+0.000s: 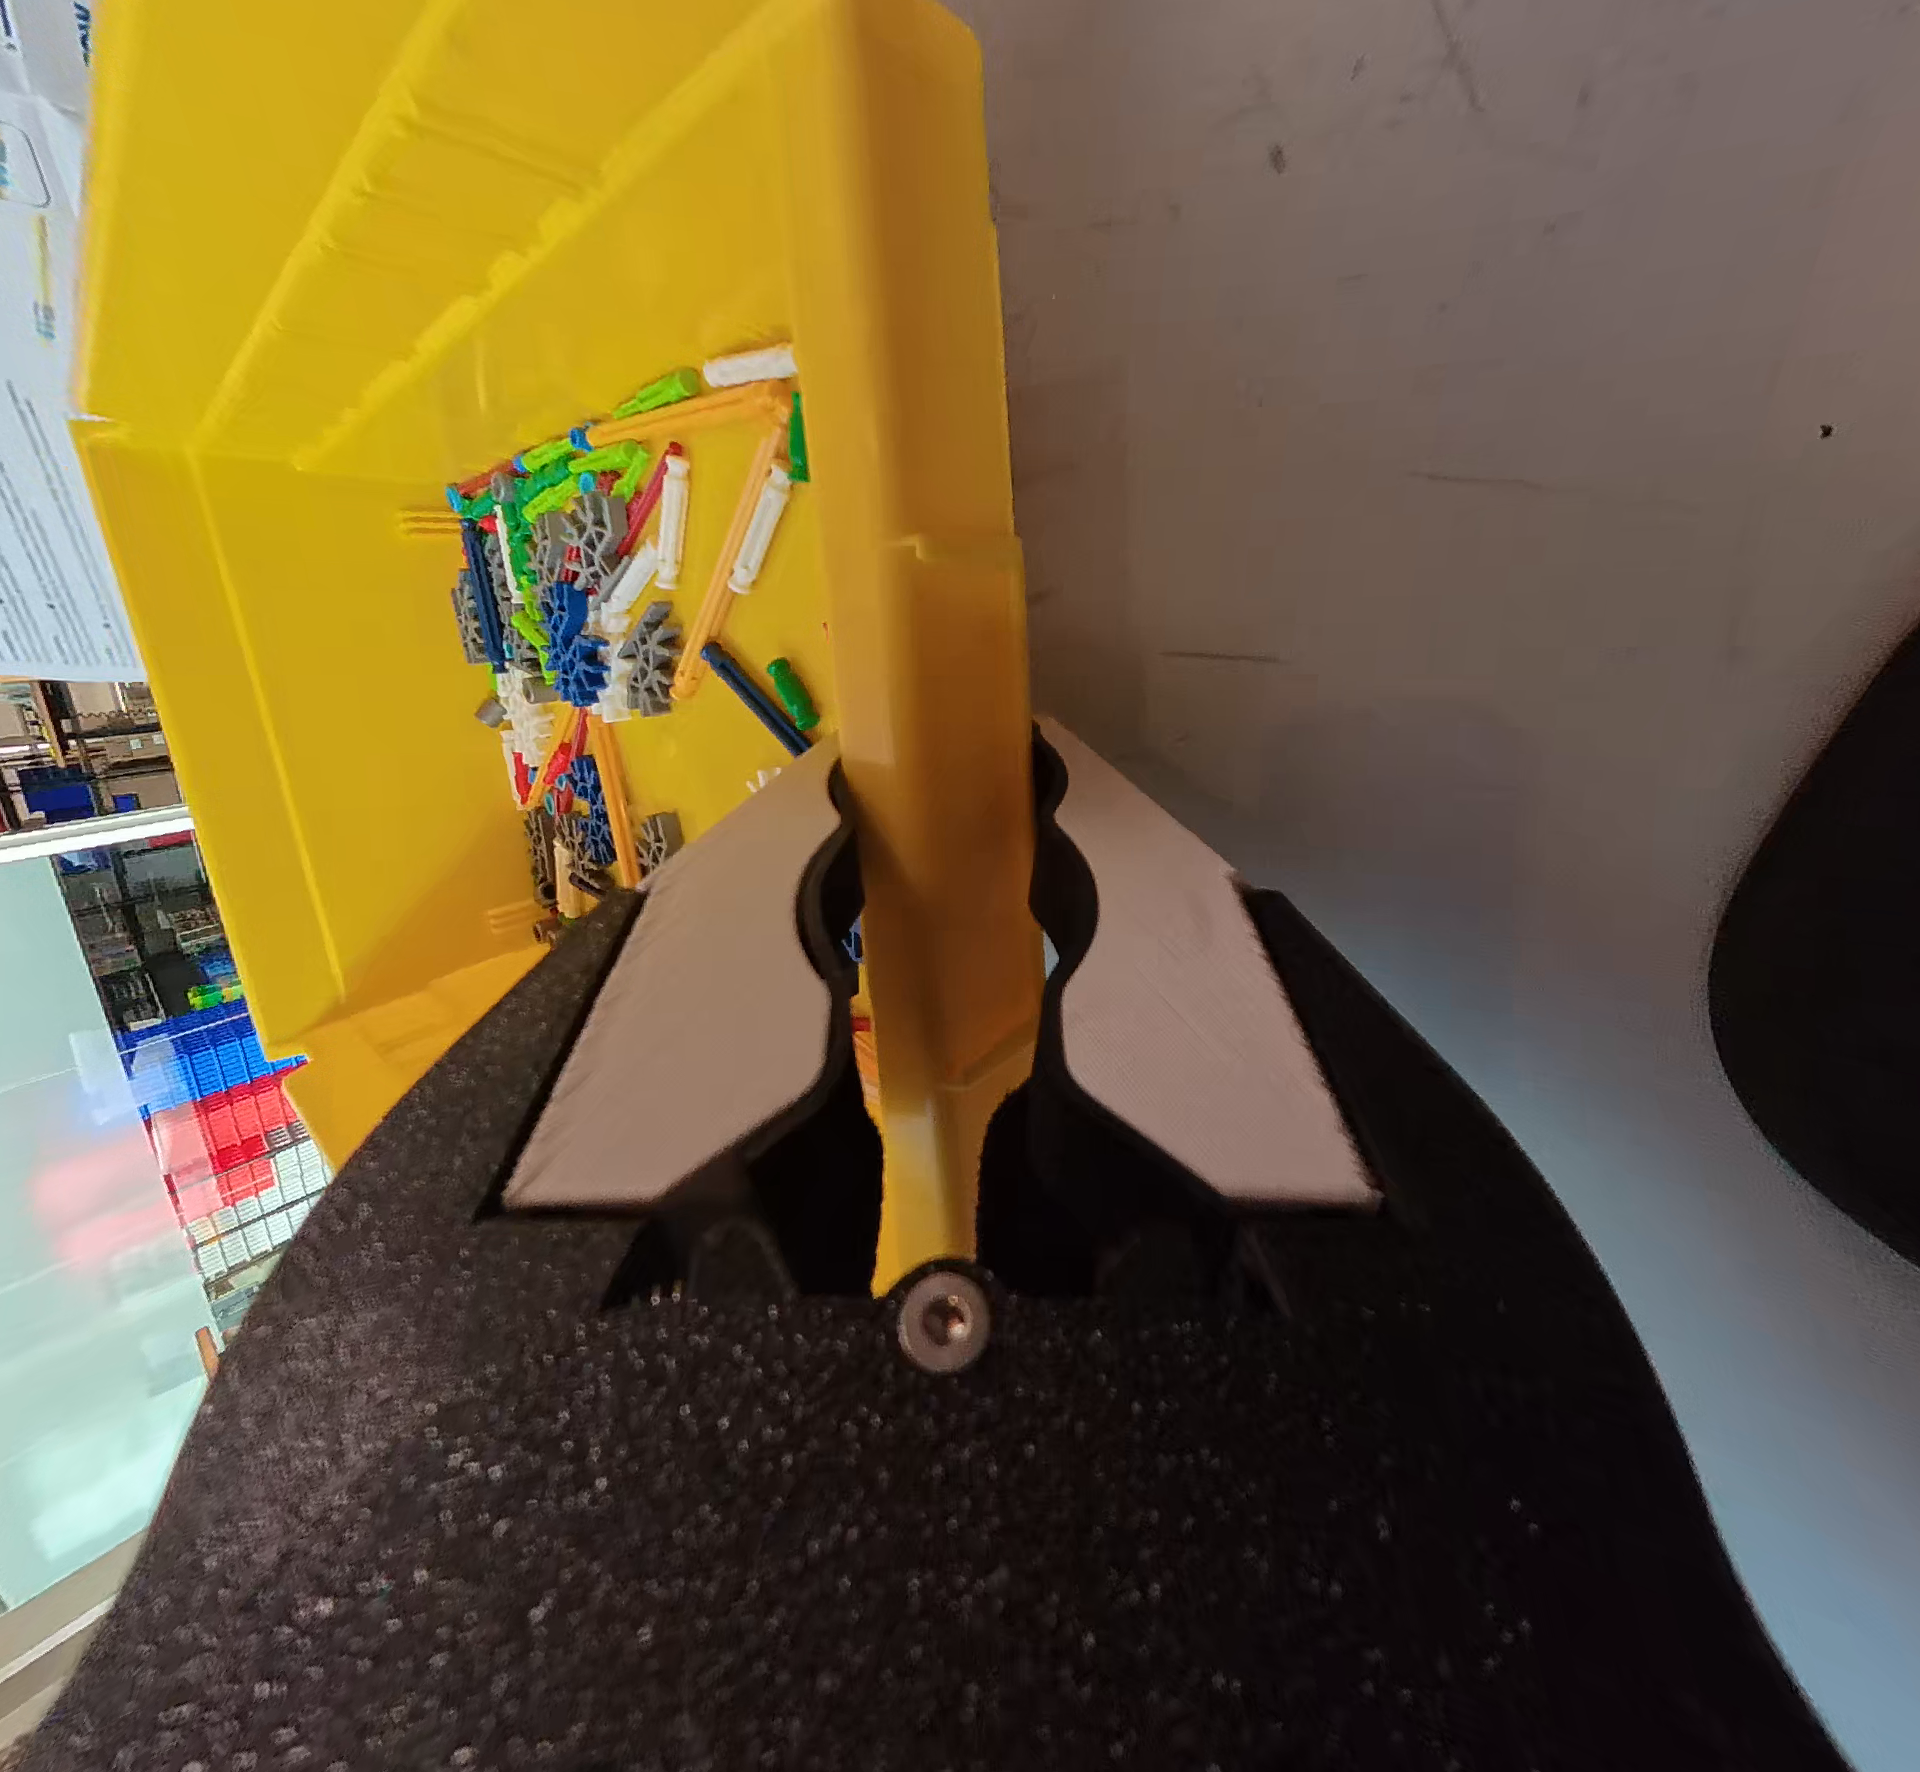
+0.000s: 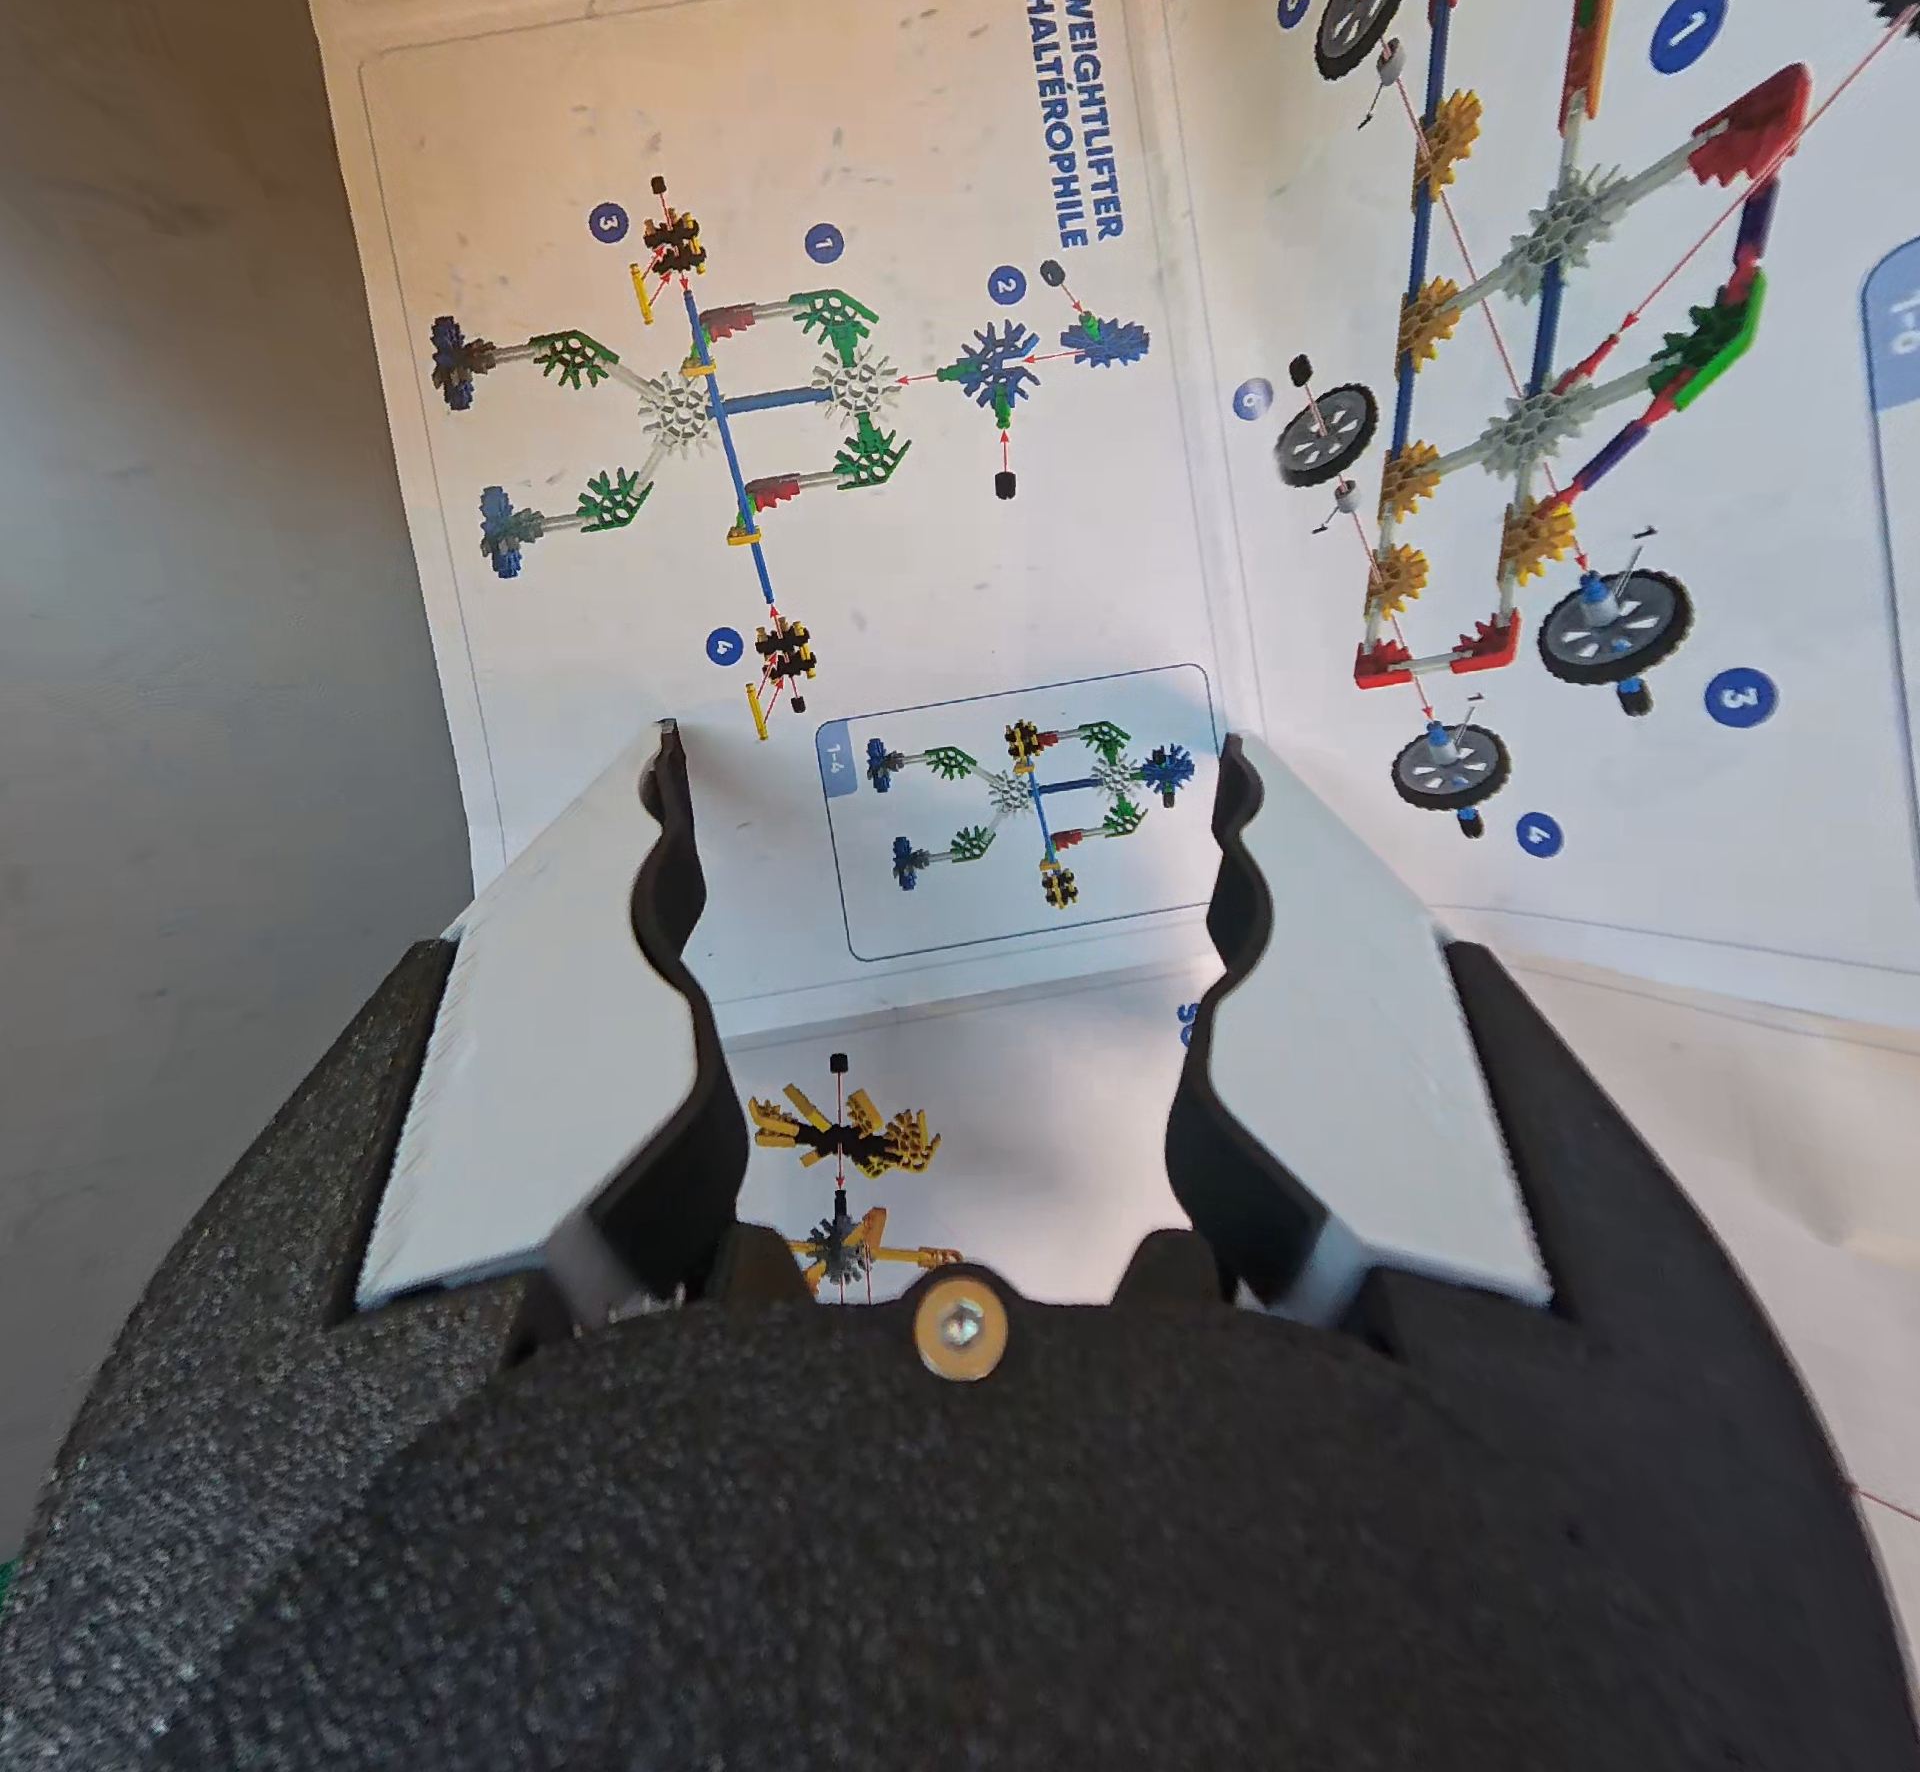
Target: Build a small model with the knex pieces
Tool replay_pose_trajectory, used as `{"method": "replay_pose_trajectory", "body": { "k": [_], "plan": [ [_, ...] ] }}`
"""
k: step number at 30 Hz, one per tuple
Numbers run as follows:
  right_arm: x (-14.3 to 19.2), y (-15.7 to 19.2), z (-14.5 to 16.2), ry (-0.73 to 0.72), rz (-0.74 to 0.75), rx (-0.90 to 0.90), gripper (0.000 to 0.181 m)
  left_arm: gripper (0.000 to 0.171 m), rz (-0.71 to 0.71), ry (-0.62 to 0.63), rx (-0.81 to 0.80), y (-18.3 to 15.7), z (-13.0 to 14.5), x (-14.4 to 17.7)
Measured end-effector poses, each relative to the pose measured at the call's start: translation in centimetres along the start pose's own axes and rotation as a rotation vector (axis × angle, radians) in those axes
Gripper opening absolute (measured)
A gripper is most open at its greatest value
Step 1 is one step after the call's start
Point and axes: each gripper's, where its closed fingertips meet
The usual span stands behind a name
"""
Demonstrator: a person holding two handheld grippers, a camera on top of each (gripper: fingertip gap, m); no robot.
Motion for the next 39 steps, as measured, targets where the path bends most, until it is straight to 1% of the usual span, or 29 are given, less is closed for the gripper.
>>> {"method": "replay_pose_trajectory", "body": {
  "k": [4, 8, 10, 13, 15, 17, 19, 22, 25, 27, 29, 31, 39],
  "plan": [
    [-0.5, -0.2, -1.0, -0.019, -0.007, 0.044, 0.100, 0.026, 0.023, -0.014, -0.011, -1.6, -0.7, -0.2],
    [-0.8, -0.8, -1.8, -0.001, 0.012, 0.069, 0.105, 0.027, 0.080, -0.025, -0.016, -2.9, -0.9, -1.4],
    [-0.7, -1.3, -1.9, 0.010, 0.038, 0.063, 0.106, 0.027, 0.070, -0.010, -0.038, -2.7, -0.6, -2.1],
    [-0.2, -1.6, -1.6, 0.008, 0.094, 0.053, 0.102, 0.027, 0.077, -0.020, -0.029, -2.1, -0.4, -2.7],
    [0.8, -1.2, -0.6, 0.014, 0.130, 0.029, 0.102, 0.027, 0.069, -0.022, -0.062, -2.1, -0.2, -3.4],
    [2.1, -0.1, 1.0, 0.020, 0.140, -0.049, 0.100, 0.028, 0.050, 0.005, -0.100, -2.2, 0.1, -4.1],
    [3.5, 0.9, 4.0, 0.054, 0.149, -0.139, 0.101, 0.028, 0.035, 0.024, -0.123, -2.7, 0.3, -4.8],
    [5.7, 1.4, 8.6, 0.062, 0.187, -0.270, 0.101, 0.028, 0.026, 0.014, -0.088, -2.8, -0.2, -4.9],
    [7.3, 0.7, 12.6, 0.056, 0.220, -0.391, 0.103, 0.027, 0.020, 0.020, -0.051, -3.0, -0.5, -5.0],
    [7.5, -0.1, 14.5, 0.058, 0.227, -0.438, 0.105, 0.027, 0.015, 0.030, -0.033, -3.1, -0.7, -5.1],
    [7.5, -1.1, 14.6, -0.001, 0.226, -0.454, 0.103, 0.027, 0.009, 0.046, -0.019, -3.1, -0.9, -5.1],
    [7.4, -1.9, 14.4, -0.024, 0.227, -0.441, 0.103, 0.027, 0.000, 0.065, 0.000, -3.0, -1.1, -5.1],
    [6.8, -3.4, 13.2, -0.044, 0.224, -0.420, 0.103, 0.028, -0.010, 0.114, 0.050, -3.1, -1.4, -5.1]
  ]
}}
Point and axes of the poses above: each gripper's, where its closed fingertips meet, x back along the fingers, z out of its underside, y = z × x across the jaws, and after that the axes turned 3 degrees about y, right-handed
